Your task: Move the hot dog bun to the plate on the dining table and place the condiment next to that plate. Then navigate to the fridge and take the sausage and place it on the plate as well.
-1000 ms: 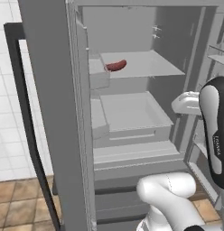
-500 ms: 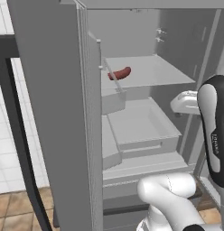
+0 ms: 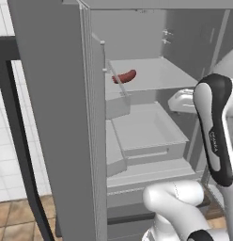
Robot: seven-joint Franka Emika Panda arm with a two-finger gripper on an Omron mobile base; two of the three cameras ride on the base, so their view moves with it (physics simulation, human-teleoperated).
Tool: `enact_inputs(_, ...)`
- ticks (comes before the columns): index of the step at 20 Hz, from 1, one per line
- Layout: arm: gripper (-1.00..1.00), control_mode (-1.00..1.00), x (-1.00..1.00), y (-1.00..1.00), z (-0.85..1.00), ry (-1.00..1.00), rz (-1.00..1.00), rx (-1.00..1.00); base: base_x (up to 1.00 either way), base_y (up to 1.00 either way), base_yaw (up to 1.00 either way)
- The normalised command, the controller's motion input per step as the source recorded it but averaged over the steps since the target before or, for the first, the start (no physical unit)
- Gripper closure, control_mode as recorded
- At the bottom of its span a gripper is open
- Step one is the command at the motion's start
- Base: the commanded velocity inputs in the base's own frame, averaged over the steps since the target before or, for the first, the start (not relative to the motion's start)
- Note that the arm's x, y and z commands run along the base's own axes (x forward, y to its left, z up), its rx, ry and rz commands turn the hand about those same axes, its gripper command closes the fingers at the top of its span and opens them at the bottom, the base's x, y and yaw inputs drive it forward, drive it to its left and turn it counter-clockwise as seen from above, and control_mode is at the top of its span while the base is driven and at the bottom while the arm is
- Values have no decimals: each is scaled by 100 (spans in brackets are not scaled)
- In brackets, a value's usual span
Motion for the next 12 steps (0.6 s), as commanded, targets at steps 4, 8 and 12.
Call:
enact_inputs(4,-100,-100,95,54,28,5,0,2,0,0,0)
enact_inputs(8,-100,-100,97,56,21,7,0,2,0,0,0)
enact_inputs(12,-100,-100,97,50,20,5,0,2,0,0,0)
